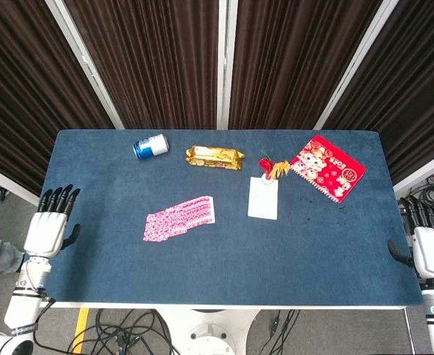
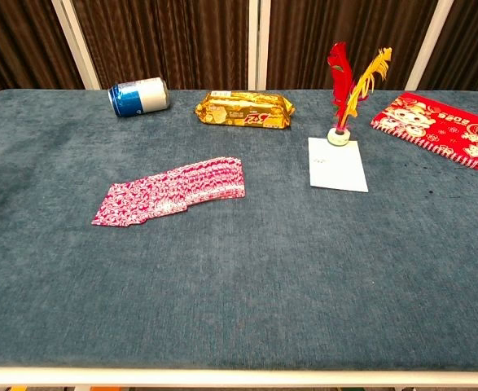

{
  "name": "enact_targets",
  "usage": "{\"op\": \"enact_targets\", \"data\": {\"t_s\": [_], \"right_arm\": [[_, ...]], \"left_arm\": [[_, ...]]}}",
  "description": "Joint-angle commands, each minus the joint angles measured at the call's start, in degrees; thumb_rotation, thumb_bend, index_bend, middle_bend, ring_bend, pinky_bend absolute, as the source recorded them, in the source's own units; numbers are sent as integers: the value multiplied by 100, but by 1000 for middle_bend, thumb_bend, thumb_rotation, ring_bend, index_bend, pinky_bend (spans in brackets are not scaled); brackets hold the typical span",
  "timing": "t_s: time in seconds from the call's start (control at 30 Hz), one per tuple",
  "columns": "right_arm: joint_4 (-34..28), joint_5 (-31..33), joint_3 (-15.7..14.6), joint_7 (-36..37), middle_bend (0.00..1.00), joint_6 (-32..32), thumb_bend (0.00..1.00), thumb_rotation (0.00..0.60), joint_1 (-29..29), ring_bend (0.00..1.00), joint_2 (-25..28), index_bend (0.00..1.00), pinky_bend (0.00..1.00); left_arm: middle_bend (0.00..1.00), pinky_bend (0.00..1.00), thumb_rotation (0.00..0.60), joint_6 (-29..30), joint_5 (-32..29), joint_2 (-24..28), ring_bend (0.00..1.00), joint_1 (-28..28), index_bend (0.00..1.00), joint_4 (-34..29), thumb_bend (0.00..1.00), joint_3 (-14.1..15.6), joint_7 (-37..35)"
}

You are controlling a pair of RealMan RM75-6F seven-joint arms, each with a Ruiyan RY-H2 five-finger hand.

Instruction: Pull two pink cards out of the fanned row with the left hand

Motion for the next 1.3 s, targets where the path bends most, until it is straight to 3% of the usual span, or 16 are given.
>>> {"op": "enact_targets", "data": {"t_s": [0.03, 0.1, 0.17, 0.2, 0.23, 0.27, 0.33, 0.37, 0.43, 0.57, 0.87, 1.07, 1.3], "right_arm": [[3, 1, -3, 3, 0, 4, 245, 600, 1, 0, -9, 0, 0], [5, 24, 7, -32, 0, -4, 245, 600, 10, 0, -1, 0, 0], [-2, 44, 21, -51, 0, -9, 246, 600, 21, 0, 2, 0, 0], [-6, 48, 28, -60, 0, -12, 246, 600, 29, 0, 0, 0, 0], [-9, 51, 32, -67, 0, -19, 246, 600, 38, 0, -2, 0, 0], [-14, 56, 34, -76, 0, -32, 246, 600, 47, 0, -1, 0, 0], [-23, 57, 30, -100, 0, -57, 246, 600, 62, 0, 1, 0, 0], [-24, 55, 29, -106, 0, -59, 246, 600, 66, 0, 1, 0, 0], [-26, 60, 31, -101, 0, -61, 246, 600, 69, 0, 2, 0, 0], [-37, 57, 19, -89, 0, -43, 246, 600, 50, 0, 22, 0, 0], [-37, 121, 40, -39, 0, -43, 246, 600, 29, 0, 96, 0, 0], [-114, 195, 122, -16, 0, -7, 246, 600, 35, 0, 189, 0, 0], [-153, 303, 156, -82, 0, -65, 245, 600, 71, 0, 234, 0, 0]], "left_arm": [[0, 15, 600, -55, 48, -73, 0, -39, 29, 73, 408, 26, -98], [3, 19, 600, -98, 101, -126, 0, -74, 28, 133, 418, 51, -139], [85, 114, 600, -42, 131, -192, 67, -95, 28, 206, 525, 45, 50], [200, 246, 600, 18, 179, -235, 189, -110, 28, 260, 629, 47, 220], [385, 430, 600, 9, 183, -252, 390, -117, 29, 255, 739, 55, 245], [439, 478, 600, -49, 150, -246, 446, -120, 29, 199, 760, 67, 199], [695, 685, 600, -255, 66, -150, 702, -142, 29, 7, 794, 114, 96], [771, 746, 600, -325, 54, -99, 779, -155, 29, -68, 783, 137, 84], [844, 797, 600, -444, 42, -11, 845, -179, 29, -216, 715, 194, 122], [892, 831, 600, -567, 145, 44, 885, -205, 29, -480, 596, 351, 233], [907, 831, 600, -1170, 287, -335, 891, -404, 29, -475, 637, 708, 377], [908, 831, 600, -1847, -296, -551, 891, -724, 29, -413, 676, 568, 705], [908, 830, 600, -1796, -499, -962, 900, -886, 29, -24, 693, 419, 1051]]}}
